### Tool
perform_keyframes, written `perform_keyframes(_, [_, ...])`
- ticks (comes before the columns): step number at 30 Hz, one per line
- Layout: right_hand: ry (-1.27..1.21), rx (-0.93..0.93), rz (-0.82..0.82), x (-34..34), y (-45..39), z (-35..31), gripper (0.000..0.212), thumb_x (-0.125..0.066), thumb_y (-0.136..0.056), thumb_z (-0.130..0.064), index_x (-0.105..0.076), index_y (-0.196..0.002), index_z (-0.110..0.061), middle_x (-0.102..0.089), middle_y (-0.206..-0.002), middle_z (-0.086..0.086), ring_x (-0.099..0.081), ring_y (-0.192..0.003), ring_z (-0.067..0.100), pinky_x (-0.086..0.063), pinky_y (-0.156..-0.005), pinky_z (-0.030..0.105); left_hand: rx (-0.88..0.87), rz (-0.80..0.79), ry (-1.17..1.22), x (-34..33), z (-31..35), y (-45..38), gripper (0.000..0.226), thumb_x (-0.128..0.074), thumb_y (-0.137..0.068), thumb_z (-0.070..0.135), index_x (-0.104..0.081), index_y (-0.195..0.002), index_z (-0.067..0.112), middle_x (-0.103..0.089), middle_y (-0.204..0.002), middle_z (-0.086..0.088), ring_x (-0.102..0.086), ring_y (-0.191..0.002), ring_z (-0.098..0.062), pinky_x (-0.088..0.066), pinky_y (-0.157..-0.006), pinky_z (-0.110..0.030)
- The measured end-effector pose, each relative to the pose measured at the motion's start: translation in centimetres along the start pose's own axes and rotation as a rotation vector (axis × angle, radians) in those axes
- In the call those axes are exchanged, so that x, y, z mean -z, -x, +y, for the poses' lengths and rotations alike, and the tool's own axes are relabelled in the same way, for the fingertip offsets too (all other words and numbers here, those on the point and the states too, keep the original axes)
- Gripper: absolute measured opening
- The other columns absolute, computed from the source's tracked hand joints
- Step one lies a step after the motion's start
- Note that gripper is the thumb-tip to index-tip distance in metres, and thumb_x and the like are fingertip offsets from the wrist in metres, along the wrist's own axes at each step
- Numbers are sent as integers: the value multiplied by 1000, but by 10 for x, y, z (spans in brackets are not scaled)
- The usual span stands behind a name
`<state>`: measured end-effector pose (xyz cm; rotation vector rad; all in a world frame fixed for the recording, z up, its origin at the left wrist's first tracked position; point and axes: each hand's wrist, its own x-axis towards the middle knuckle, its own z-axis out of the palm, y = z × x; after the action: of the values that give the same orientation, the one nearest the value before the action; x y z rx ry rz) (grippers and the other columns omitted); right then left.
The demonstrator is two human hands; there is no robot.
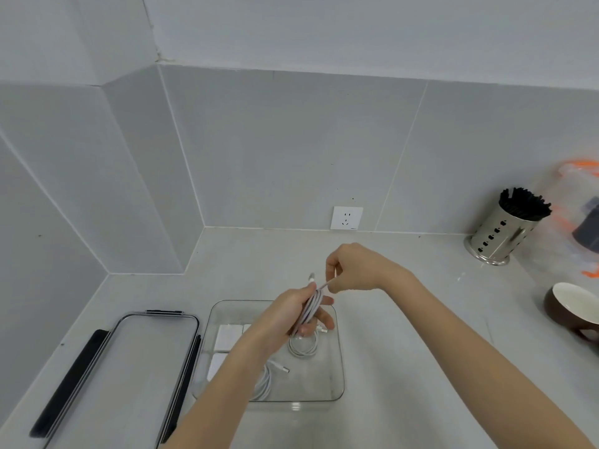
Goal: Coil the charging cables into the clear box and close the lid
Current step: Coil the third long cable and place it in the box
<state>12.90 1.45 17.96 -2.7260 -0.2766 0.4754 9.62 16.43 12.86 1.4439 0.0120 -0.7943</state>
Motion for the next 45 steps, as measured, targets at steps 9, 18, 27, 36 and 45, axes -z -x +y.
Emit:
perform_keyframes(9, [-173,180,274,-29,19,-37,28,-39,-95,-15,-64,-98,-3,-69,-93,18,-60,-85,33,-47,-77,37,-149,289,399,10,4,-26,43,-25,-100,34,-58,-88,9,-71,-53,4,-65,-53,-8,-46,-61,-23])
perform_keyframes(18, [-426,222,435,-82,35,-30,18,-34,-99,-26,-48,-96,-15,-42,-54,-5,-37,-48,12,-32,-52,28,-287,104,721,18,43,-13,48,-23,-99,36,-58,-101,4,-58,-49,10,-54,-44,-3,-45,-54,-16])
perform_keyframes(27, [-558,-66,-17,-65,6,5,41,-50,-82,0,-55,-49,-22,-47,-37,-9,-44,-38,7,-48,-53,30,-197,-434,588,-3,54,37,52,-31,-89,32,-69,-97,-3,-45,-35,6,-30,-23,-2,-18,-35,-14])
perform_keyframes(36, [-94,-34,106,-15,0,6,9,-66,-74,-21,-65,-68,-14,-47,-53,-7,-42,-52,10,-35,-51,25,-47,-91,-48,-7,17,25,50,-26,-99,35,-57,-111,-3,-66,-51,-1,-33,-30,-7,-31,-38,-16])
perform_keyframes(45, [1,67,215,-29,13,-19,32,-36,-97,-32,-58,-103,-10,-67,-97,11,-59,-90,30,-47,-76,39,-130,302,-111,1,5,-8,36,-25,-100,28,-52,-87,9,-60,-45,2,-39,-28,-8,-30,-36,-17])
